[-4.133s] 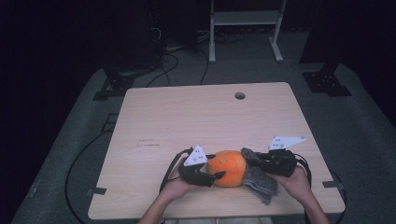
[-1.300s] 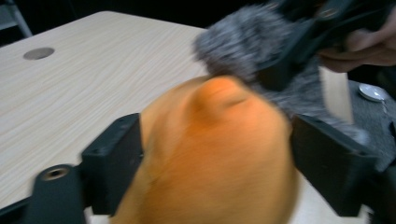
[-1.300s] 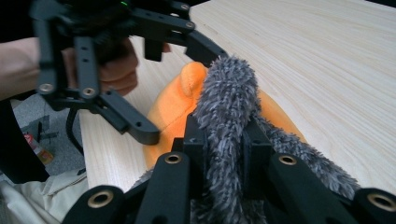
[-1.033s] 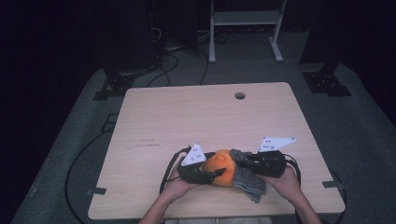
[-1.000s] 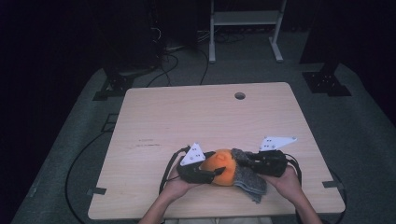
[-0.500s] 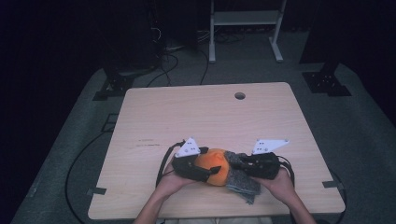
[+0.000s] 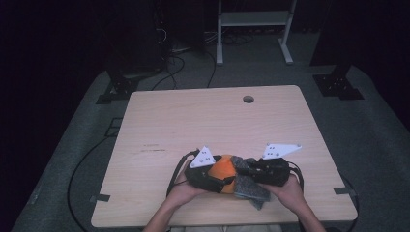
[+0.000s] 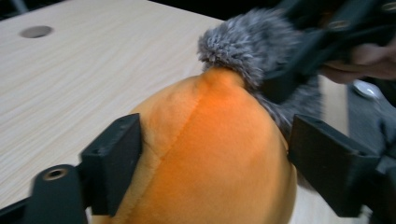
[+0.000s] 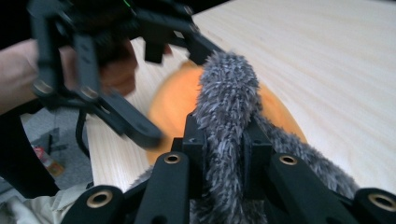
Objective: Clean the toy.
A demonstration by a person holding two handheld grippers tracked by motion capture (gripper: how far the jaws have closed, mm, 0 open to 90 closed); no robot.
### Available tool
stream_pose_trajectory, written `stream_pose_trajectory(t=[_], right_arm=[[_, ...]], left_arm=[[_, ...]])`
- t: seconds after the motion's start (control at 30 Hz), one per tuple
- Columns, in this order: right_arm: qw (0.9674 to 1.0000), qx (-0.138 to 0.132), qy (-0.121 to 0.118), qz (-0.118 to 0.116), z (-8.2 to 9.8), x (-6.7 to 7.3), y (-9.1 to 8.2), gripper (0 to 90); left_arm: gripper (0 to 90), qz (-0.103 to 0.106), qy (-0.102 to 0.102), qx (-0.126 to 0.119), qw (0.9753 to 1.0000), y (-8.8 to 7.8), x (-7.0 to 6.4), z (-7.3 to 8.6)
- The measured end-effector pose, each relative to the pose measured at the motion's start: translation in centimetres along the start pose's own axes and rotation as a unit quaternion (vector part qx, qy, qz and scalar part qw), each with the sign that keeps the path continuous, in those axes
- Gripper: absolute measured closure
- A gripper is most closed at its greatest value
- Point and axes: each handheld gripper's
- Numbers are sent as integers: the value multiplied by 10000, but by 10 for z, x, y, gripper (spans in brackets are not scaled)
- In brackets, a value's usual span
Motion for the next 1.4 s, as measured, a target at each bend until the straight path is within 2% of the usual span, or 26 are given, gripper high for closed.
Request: stream_pose_trajectory(t=[0.03,0.1,0.2,0.23,0.3,0.37,0.43,0.5,0.57,0.63,0.7,0.77,0.83,0.9,0.93,0.97,1.03,1.1,1.13,1.2,1.27,1.33,1.4], right_arm=[[10000,18,49,-5,2,-2,0,752],[9999,51,78,42,4,-4,-1,752],[9999,52,122,78,5,-8,-2,752],[9998,55,162,76,6,-10,-3,753],[9997,67,237,67,9,-14,-2,753],[9995,86,292,120,11,-18,-4,753],[9988,278,235,317,12,-21,-6,749],[9973,451,240,529,13,-26,-9,747],[9983,205,267,485,9,-25,-18,748],[9992,-249,189,261,-2,-15,-27,748],[9988,-492,19,77,-12,-5,-31,747],[9992,-374,-118,58,-14,-2,-26,745],[9998,-188,-24,93,-6,-7,-18,746],[9997,-182,169,77,1,-16,-18,747],[9996,-167,188,117,2,-18,-21,747],[9995,-161,198,176,2,-19,-23,746],[9993,-181,276,145,5,-22,-24,746],[9992,-193,337,90,6,-23,-23,746],[9993,-176,313,83,6,-22,-22,746],[9994,-151,283,109,7,-21,-20,747],[9990,-173,395,106,9,-25,-21,748],[9987,-53,465,206,12,-29,-20,747],[9983,74,510,288,16,-32,-19,747]], left_arm=[[163,118,-94,-82,9999,-4,5,0],[128,148,-199,-116,9996,-10,13,2],[115,309,-354,137,9988,-8,21,10],[116,333,-283,189,9989,-5,20,13],[136,277,-185,136,9994,-3,18,14],[233,139,-137,99,9998,-4,16,13],[284,79,-143,142,9998,-6,15,10],[305,11,-144,81,9999,-10,13,7],[330,-110,-141,37,9998,-13,11,2],[345,-208,-180,37,9996,-13,7,-3],[349,-227,-120,64,9996,-10,1,-6],[331,-110,-15,119,9999,-6,-5,-7],[282,23,58,148,9999,-5,-6,-5],[225,117,5,-22,9999,-8,0,-4],[192,90,-82,-60,9999,-9,3,-3],[161,78,-146,-48,9999,-9,7,-1],[127,153,-315,20,9994,-2,12,7],[110,261,-242,186,9992,8,11,13],[114,248,-171,167,9994,10,9,14],[222,88,-63,81,9999,8,8,15],[303,-59,-210,-7,9998,5,11,15],[319,-91,-425,-39,9990,2,15,16],[327,-156,-489,-128,9986,0,16,16]])
Point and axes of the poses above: each handheld gripper's, and its own axes: y roughly forward along the jaws, z roughly out of its underside, x roughly to its left, and after that the axes turned 3 degrees about -x, right-handed
